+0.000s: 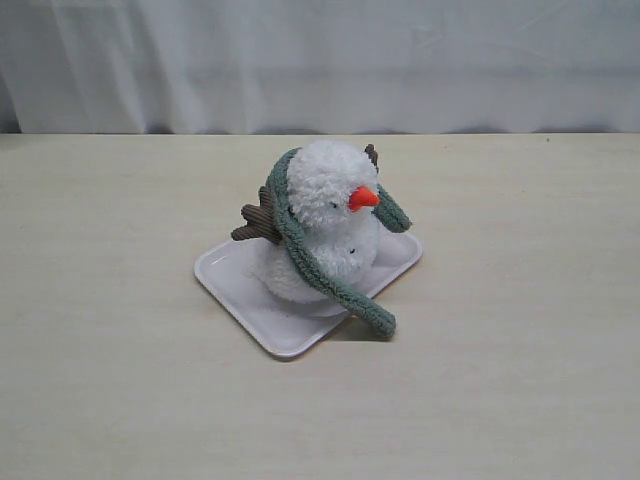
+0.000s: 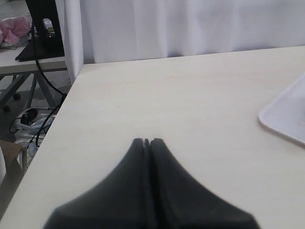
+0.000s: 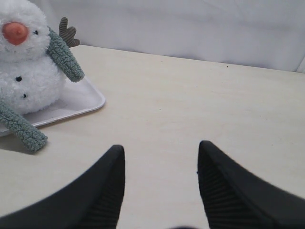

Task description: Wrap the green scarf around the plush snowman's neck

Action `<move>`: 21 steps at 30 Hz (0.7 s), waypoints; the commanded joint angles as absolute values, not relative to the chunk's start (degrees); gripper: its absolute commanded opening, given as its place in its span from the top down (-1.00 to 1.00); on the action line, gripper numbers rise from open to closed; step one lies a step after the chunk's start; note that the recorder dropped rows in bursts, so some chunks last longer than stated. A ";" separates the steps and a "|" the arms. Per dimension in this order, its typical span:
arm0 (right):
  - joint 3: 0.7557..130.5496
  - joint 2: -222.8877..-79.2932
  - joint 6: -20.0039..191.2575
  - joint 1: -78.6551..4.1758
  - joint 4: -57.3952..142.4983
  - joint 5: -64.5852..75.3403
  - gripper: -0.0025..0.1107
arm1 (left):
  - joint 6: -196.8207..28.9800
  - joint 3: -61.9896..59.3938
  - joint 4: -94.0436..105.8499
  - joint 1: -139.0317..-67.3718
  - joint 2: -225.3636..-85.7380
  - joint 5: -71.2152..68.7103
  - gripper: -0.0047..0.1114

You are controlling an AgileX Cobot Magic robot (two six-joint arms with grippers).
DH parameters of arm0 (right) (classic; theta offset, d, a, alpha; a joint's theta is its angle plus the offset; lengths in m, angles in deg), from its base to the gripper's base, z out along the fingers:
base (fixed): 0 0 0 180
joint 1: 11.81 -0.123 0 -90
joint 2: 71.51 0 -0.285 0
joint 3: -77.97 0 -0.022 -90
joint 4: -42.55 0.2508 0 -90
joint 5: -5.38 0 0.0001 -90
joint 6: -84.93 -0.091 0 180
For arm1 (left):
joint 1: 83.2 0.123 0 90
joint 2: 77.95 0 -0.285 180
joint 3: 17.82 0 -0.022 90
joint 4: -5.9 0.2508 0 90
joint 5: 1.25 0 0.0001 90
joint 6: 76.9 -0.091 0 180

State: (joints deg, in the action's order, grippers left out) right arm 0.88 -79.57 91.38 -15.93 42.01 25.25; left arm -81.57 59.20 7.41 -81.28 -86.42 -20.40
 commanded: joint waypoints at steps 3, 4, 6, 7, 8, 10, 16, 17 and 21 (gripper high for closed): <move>0.76 -79.29 91.37 -15.83 42.14 25.00 0.14 | -81.56 59.39 7.73 -81.26 -86.28 -19.99 0.92; 0.76 -79.29 91.37 -15.83 42.14 25.00 0.14 | -81.56 59.39 7.73 -81.26 -86.28 -19.99 0.92; 0.76 -79.29 91.37 -15.83 42.14 25.00 0.14 | -81.56 59.39 7.73 -81.26 -86.28 -19.99 0.92; 0.76 -79.29 91.37 -15.83 42.14 25.00 0.14 | -81.56 59.39 7.73 -81.26 -86.28 -19.99 0.92; 0.76 -79.29 91.37 -15.83 42.14 25.00 0.14 | -81.56 59.39 7.73 -81.26 -86.28 -19.99 0.92; 0.76 -79.29 91.37 -15.83 42.14 25.00 0.14 | -81.56 59.39 7.73 -81.26 -86.28 -19.99 0.92; 0.76 -79.29 91.37 -15.83 42.14 25.00 0.14 | -81.56 59.39 7.73 -81.26 -86.28 -19.99 0.92; 0.76 -79.29 92.23 -15.83 41.25 24.88 0.14 | -81.56 59.39 7.73 -81.26 -86.28 -19.99 0.92; 0.76 -79.29 94.33 -15.83 31.19 23.93 0.14 | -81.56 59.39 7.73 -81.26 -86.28 -19.99 0.92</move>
